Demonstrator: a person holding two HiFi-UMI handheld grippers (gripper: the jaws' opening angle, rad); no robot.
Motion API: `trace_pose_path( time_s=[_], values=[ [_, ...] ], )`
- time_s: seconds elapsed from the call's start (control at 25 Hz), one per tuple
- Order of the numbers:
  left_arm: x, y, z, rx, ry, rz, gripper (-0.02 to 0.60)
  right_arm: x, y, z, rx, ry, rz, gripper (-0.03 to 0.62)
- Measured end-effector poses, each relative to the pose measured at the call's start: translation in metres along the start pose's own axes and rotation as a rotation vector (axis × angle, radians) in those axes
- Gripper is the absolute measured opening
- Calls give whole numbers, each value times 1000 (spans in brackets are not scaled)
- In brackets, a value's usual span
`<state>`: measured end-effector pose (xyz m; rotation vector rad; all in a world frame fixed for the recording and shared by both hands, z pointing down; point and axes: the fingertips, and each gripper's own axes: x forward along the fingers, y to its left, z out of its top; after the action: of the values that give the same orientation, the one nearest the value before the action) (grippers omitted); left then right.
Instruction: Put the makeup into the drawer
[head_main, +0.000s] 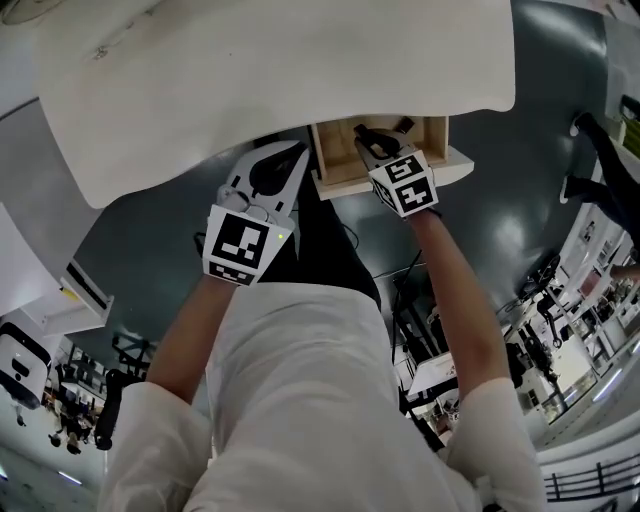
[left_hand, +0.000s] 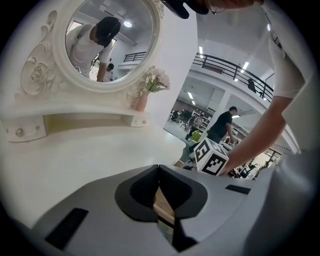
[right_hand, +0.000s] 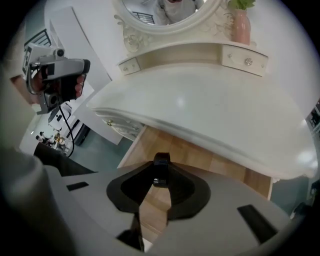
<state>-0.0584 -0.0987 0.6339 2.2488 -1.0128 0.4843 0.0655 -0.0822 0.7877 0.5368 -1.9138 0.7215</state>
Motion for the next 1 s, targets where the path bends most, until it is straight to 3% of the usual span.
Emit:
trace_pose_path(
  time_s=[0.32, 0.72, 1.0],
  values=[
    [3, 8, -4, 18, 16, 14, 17, 39, 14, -20, -207, 177, 100, 92],
    [2, 24, -7, 19, 26, 27, 17, 76, 30, -37, -277, 301, 198, 98],
    [-1, 26, -13, 18, 40, 20, 17, 71, 14, -30, -230, 275, 120, 150]
  ],
)
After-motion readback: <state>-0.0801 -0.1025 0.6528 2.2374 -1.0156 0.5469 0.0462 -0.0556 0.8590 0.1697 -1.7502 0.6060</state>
